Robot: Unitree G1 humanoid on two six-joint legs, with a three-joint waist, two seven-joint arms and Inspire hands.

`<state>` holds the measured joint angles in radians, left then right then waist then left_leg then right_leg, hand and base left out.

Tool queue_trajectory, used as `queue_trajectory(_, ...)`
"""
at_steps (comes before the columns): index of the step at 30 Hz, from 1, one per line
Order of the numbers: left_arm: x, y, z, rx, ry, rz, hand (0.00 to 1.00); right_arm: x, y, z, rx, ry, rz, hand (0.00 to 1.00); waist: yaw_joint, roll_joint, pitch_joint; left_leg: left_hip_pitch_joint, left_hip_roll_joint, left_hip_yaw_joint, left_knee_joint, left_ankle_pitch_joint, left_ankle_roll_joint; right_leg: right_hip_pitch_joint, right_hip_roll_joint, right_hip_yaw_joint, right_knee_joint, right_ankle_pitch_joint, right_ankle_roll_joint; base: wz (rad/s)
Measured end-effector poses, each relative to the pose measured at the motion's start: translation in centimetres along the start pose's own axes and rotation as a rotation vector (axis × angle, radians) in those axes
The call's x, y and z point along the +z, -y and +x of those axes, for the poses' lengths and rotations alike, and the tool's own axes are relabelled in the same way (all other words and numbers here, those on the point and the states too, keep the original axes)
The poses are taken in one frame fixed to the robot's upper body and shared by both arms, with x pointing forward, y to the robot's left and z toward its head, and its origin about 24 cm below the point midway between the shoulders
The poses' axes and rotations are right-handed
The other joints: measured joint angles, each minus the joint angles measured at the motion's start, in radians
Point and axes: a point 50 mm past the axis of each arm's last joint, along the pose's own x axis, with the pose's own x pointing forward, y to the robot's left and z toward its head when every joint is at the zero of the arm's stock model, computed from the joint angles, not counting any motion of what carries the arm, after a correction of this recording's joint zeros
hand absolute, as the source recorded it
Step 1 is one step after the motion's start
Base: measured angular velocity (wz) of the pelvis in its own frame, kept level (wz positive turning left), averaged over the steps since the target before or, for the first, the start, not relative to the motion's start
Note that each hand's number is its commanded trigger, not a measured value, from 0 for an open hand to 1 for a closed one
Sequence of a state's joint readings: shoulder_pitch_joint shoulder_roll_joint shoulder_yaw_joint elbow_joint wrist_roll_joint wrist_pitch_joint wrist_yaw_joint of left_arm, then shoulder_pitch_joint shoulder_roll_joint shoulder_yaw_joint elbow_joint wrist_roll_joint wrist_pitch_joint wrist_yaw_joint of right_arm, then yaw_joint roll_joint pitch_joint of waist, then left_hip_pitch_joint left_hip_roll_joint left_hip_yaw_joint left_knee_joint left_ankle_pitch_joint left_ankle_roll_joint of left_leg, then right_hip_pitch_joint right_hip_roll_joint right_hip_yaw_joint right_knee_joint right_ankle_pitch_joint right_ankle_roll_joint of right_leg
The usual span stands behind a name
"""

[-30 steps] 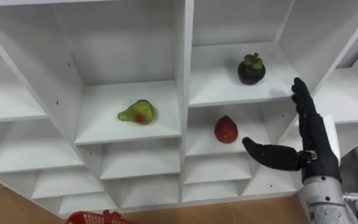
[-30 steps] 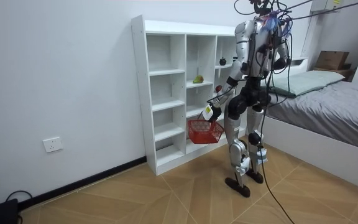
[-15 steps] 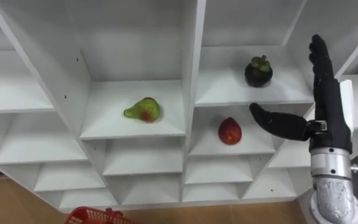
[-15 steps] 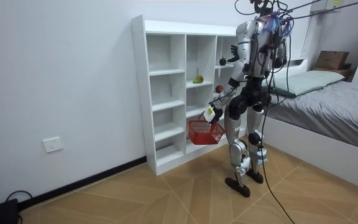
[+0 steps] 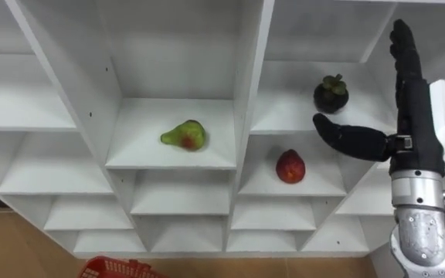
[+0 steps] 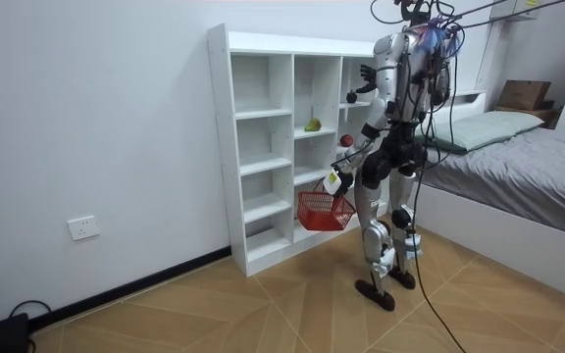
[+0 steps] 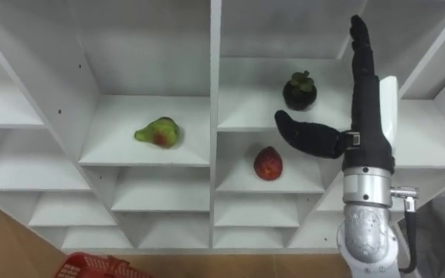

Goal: Collect fruits from the closet

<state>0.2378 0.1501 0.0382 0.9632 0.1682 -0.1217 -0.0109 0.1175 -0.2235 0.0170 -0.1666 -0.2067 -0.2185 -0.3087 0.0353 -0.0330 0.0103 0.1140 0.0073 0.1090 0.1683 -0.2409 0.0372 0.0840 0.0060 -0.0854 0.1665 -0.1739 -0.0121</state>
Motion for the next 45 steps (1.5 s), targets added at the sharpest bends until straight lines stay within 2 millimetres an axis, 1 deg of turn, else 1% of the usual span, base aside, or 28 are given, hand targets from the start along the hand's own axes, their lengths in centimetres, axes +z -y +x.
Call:
queue_trajectory(2,0.1,0.0,0.0,0.0,-0.003,0.002,1.0,0.1,0.0,0.7,0.003,0.015,-0.005,0.0,-0.001,-0.003,0.0021,-0.004,-0.001,-0.003,0.0,0.001,0.001,-0.002,-0.001,-0.002,0.0,0.0,0.0,0.04)
queue_trajectory(4,0.1,0.0,0.0,0.001,-0.005,0.002,1.0,-0.1,0.0,1.4,0.004,0.018,-0.006,0.0,-0.002,-0.008,0.0007,-0.007,-0.002,-0.005,-0.001,0.001,0.001,-0.004,-0.002,-0.005,0.001,0.0,0.0,0.04)
queue_trajectory(6,0.1,-0.1,0.1,0.003,-0.006,0.003,1.0,-0.8,0.0,2.3,0.009,0.0,-0.021,0.0,-0.002,-0.015,-0.0039,-0.007,-0.001,-0.01,-0.001,0.001,0.001,-0.004,-0.001,-0.011,0.001,0.0,0.0,0.06)
queue_trajectory(9,0.2,-0.1,0.1,0.004,-0.003,0.004,1.0,-1.3,0.2,2.7,0.013,-0.013,-0.043,0.0,0.001,-0.019,-0.0071,-0.004,-0.004,-0.015,0.0,0.002,0.0,-0.003,-0.001,-0.024,0.001,0.0,0.0,0.06)
queue_trajectory(11,0.4,-0.2,0.1,0.005,0.008,0.005,1.0,-1.7,0.2,2.9,0.012,-0.028,-0.046,0.0,0.001,-0.02,-0.0081,-0.003,-0.004,-0.016,0.0,0.002,-0.001,-0.002,-0.001,-0.023,0.0,0.0,0.0,0.0)
queue_trajectory(15,1.0,-0.5,0.2,0.011,0.032,0.037,1.0,-2.4,0.1,2.8,0.017,-0.059,-0.056,0.0,0.004,-0.019,-0.0082,-0.001,-0.002,-0.016,-0.001,0.002,-0.001,0.001,-0.001,-0.024,-0.004,0.0,0.0,0.0)
queue_trajectory(17,1.2,-0.6,0.2,0.014,0.038,0.053,1.0,-2.5,0.1,2.8,0.018,-0.064,-0.057,0.0,0.004,-0.018,-0.0086,-0.002,-0.002,-0.016,-0.002,0.002,-0.001,0.004,-0.002,-0.024,-0.015,0.0,0.0,0.0)
queue_trajectory(20,1.2,-0.8,0.2,0.013,0.039,0.055,1.0,-2.6,0.1,2.8,0.018,-0.066,-0.054,0.0,0.012,-0.012,-0.0083,0.0,-0.002,-0.015,-0.003,0.002,-0.001,0.007,-0.002,-0.024,-0.015,0.0,0.0,0.0)
queue_trajectory(24,1.2,-0.7,0.2,-0.011,0.037,0.056,1.0,-2.6,0.2,2.8,0.015,-0.068,-0.053,0.0,0.026,-0.007,-0.0061,0.0,-0.002,-0.017,-0.002,0.003,-0.001,0.007,-0.002,-0.026,-0.016,0.0,0.0,0.01)
queue_trajectory(27,1.0,-0.6,0.1,-0.026,0.027,0.056,1.0,-2.6,0.2,2.8,0.016,-0.072,-0.046,0.0,0.027,-0.003,-0.0042,0.0,-0.003,-0.022,-0.002,0.003,-0.001,0.01,-0.002,-0.029,-0.016,0.0,0.0,0.05)
queue_trajectory(31,0.6,-0.6,0.0,-0.03,0.009,0.055,1.0,-3.0,0.2,2.7,0.016,-0.089,-0.044,0.0,0.028,-0.001,-0.0056,0.0,-0.003,-0.029,-0.001,0.003,-0.001,0.013,-0.002,-0.032,-0.016,0.0,0.0,0.05)
queue_trajectory(35,0.3,-0.6,-0.1,-0.031,-0.006,0.054,1.0,-3.8,0.1,2.5,0.02,-0.133,-0.054,0.0,0.03,0.006,-0.0097,0.001,-0.003,-0.03,-0.001,0.003,-0.001,0.016,-0.003,-0.034,-0.016,0.0,0.0,0.0)
queue_trajectory(38,0.3,-0.6,-0.1,-0.029,-0.008,0.053,1.0,-4.7,0.2,2.3,0.018,-0.182,-0.048,0.0,0.031,0.006,-0.01,0.002,-0.003,-0.032,0.0,0.004,-0.002,0.02,-0.003,-0.04,-0.016,0.0,0.0,0.01)
queue_trajectory(43,0.2,-0.6,-0.1,-0.028,-0.018,0.051,1.0,-5.3,0.6,3.0,0.007,-0.213,-0.045,0.0,0.029,0.003,-0.0081,0.001,-0.004,-0.037,0.0,0.008,-0.003,0.021,-0.005,-0.045,-0.016,0.0,0.0,0.03)
queue_trajectory(44,0.2,-0.6,-0.1,-0.027,-0.02,0.051,1.0,-5.5,0.8,3.2,0.005,-0.218,-0.056,0.0,0.029,0.0,-0.0062,0.001,-0.004,-0.039,-0.001,0.009,-0.003,0.021,-0.005,-0.046,-0.015,0.001,-0.001,0.0)
queue_trajectory(45,0.2,-0.7,-0.1,-0.026,-0.022,0.052,1.0,-5.6,0.9,3.6,0.002,-0.221,-0.064,0.0,0.029,-0.006,-0.0027,0.001,-0.004,-0.04,-0.001,0.011,-0.004,0.019,-0.005,-0.046,-0.015,0.001,-0.001,0.0)
